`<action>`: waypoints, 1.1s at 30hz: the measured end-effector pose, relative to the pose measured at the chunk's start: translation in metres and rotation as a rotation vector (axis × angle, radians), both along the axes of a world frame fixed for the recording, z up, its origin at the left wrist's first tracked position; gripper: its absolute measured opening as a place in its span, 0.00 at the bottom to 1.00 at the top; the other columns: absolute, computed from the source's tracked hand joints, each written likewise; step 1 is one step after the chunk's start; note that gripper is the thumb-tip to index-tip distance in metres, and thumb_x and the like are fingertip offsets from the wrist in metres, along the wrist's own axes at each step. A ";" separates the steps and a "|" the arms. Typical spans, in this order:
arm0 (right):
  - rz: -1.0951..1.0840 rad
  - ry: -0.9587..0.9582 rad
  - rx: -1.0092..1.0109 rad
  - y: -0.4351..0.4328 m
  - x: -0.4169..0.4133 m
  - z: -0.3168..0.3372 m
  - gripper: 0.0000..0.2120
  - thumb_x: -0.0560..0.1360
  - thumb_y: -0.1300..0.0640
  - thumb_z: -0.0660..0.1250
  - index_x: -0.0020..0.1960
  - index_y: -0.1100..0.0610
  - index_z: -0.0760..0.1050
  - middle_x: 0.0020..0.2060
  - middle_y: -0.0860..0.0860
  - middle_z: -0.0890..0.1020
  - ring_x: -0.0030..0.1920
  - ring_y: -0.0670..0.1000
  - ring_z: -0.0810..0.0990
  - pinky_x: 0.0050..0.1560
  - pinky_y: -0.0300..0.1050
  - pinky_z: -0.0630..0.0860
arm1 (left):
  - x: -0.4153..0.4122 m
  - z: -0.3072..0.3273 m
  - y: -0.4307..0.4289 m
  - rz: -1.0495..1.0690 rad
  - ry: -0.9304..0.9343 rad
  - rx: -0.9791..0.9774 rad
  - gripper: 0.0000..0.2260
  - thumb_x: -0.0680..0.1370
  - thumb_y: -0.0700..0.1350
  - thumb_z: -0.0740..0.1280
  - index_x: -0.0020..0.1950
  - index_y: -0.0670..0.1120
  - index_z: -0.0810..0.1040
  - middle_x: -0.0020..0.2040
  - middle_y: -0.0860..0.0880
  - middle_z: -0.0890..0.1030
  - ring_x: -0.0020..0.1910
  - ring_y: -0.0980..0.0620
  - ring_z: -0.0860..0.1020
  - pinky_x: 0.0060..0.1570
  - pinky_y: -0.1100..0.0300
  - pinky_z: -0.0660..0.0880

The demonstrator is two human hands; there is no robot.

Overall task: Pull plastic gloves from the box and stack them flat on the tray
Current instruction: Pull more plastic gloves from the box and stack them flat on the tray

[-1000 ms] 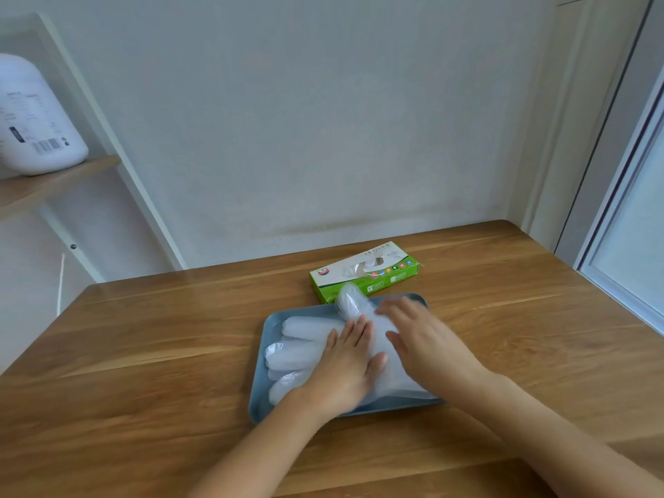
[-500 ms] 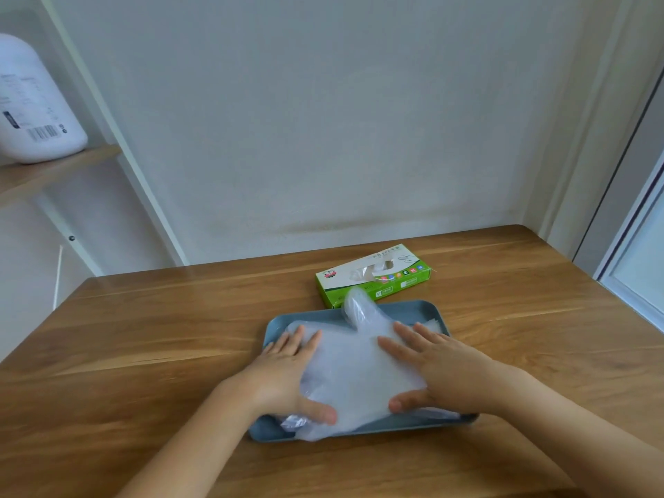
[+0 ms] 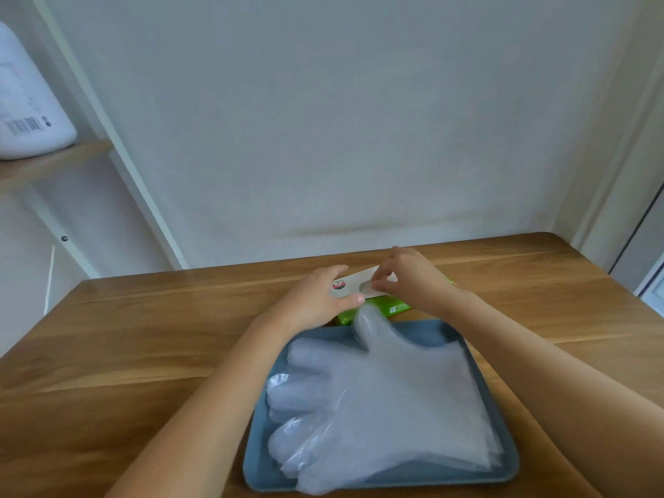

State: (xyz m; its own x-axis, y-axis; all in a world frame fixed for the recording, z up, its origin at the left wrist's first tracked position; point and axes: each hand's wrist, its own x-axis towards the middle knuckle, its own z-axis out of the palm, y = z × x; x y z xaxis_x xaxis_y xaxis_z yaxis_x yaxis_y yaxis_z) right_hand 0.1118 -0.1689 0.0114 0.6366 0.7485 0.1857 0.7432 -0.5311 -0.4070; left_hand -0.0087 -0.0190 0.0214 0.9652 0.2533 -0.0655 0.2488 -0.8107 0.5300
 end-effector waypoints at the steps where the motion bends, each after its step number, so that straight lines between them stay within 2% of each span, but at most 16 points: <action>1: -0.012 0.000 -0.020 0.005 0.003 -0.005 0.10 0.75 0.51 0.68 0.51 0.55 0.83 0.44 0.51 0.74 0.53 0.51 0.72 0.43 0.37 0.59 | 0.007 -0.005 0.000 -0.010 0.007 -0.022 0.32 0.76 0.57 0.68 0.77 0.50 0.60 0.76 0.52 0.63 0.72 0.55 0.65 0.62 0.66 0.60; 3: -0.030 0.018 -0.045 0.009 0.006 -0.011 0.11 0.73 0.50 0.70 0.50 0.56 0.84 0.37 0.48 0.73 0.50 0.52 0.73 0.40 0.40 0.61 | 0.015 -0.015 0.000 -0.026 0.034 -0.067 0.35 0.76 0.57 0.69 0.78 0.51 0.58 0.78 0.52 0.59 0.73 0.56 0.64 0.66 0.65 0.60; 6: -0.055 0.074 -0.049 0.013 0.010 -0.013 0.10 0.72 0.51 0.72 0.48 0.57 0.84 0.30 0.46 0.73 0.39 0.49 0.74 0.31 0.39 0.63 | 0.021 -0.029 0.006 -0.011 0.123 -0.121 0.39 0.74 0.62 0.69 0.79 0.56 0.54 0.80 0.52 0.50 0.78 0.53 0.52 0.75 0.55 0.53; 8: -0.065 0.076 -0.056 0.016 0.010 -0.016 0.09 0.73 0.53 0.71 0.46 0.58 0.84 0.33 0.50 0.78 0.40 0.51 0.76 0.35 0.42 0.66 | 0.023 -0.034 0.009 -0.004 0.159 -0.143 0.39 0.73 0.64 0.67 0.78 0.59 0.52 0.80 0.55 0.46 0.78 0.52 0.48 0.76 0.51 0.51; 10: -0.071 0.038 -0.075 0.019 0.011 -0.023 0.11 0.75 0.53 0.68 0.46 0.61 0.82 0.41 0.56 0.82 0.46 0.55 0.77 0.41 0.45 0.67 | 0.025 -0.038 0.010 -0.009 0.168 -0.143 0.39 0.73 0.66 0.66 0.78 0.61 0.50 0.80 0.56 0.45 0.78 0.51 0.47 0.76 0.48 0.50; 13: -0.030 -0.056 -0.133 0.021 0.012 -0.032 0.12 0.79 0.55 0.60 0.52 0.61 0.79 0.50 0.58 0.78 0.54 0.57 0.72 0.49 0.45 0.64 | 0.027 -0.042 0.011 -0.028 0.152 -0.139 0.34 0.77 0.65 0.60 0.78 0.60 0.50 0.79 0.57 0.46 0.78 0.52 0.46 0.76 0.46 0.48; 16: 0.006 -0.091 -0.106 0.019 0.012 -0.038 0.11 0.80 0.57 0.58 0.54 0.61 0.76 0.52 0.58 0.75 0.56 0.57 0.70 0.56 0.46 0.63 | 0.028 -0.044 0.012 -0.009 0.108 -0.186 0.24 0.81 0.61 0.51 0.78 0.60 0.54 0.79 0.54 0.48 0.78 0.53 0.47 0.76 0.44 0.46; 20: 0.001 0.053 0.038 0.016 0.014 -0.034 0.07 0.80 0.60 0.59 0.50 0.61 0.75 0.50 0.56 0.74 0.52 0.55 0.72 0.53 0.43 0.65 | 0.031 -0.046 0.014 0.001 0.105 -0.167 0.21 0.84 0.54 0.52 0.78 0.59 0.55 0.79 0.53 0.51 0.78 0.52 0.48 0.76 0.45 0.46; 25: 0.030 0.215 0.109 0.012 0.012 -0.025 0.06 0.81 0.60 0.57 0.47 0.57 0.71 0.48 0.53 0.72 0.50 0.53 0.72 0.49 0.41 0.64 | 0.032 -0.046 0.015 0.004 0.111 -0.163 0.25 0.81 0.57 0.59 0.77 0.59 0.56 0.79 0.53 0.52 0.78 0.50 0.50 0.76 0.45 0.48; 28: -0.017 0.205 0.183 0.013 0.010 -0.026 0.07 0.81 0.60 0.57 0.49 0.60 0.72 0.48 0.52 0.71 0.50 0.51 0.70 0.48 0.39 0.62 | 0.033 -0.047 0.016 0.003 0.118 -0.166 0.27 0.80 0.59 0.60 0.77 0.60 0.55 0.79 0.52 0.53 0.78 0.47 0.52 0.76 0.45 0.49; 31: -0.091 0.192 0.312 0.015 0.013 -0.029 0.06 0.81 0.63 0.57 0.47 0.59 0.70 0.48 0.54 0.71 0.51 0.52 0.70 0.49 0.38 0.62 | 0.032 -0.046 0.015 -0.026 0.115 -0.163 0.27 0.81 0.57 0.59 0.78 0.58 0.54 0.79 0.51 0.52 0.78 0.50 0.50 0.75 0.43 0.47; 33: -0.178 0.195 0.378 0.013 0.018 -0.028 0.07 0.81 0.62 0.56 0.49 0.62 0.72 0.49 0.55 0.72 0.50 0.53 0.70 0.47 0.37 0.62 | 0.031 -0.046 0.015 -0.034 0.105 -0.179 0.27 0.81 0.56 0.59 0.78 0.58 0.53 0.79 0.51 0.51 0.78 0.51 0.49 0.75 0.43 0.46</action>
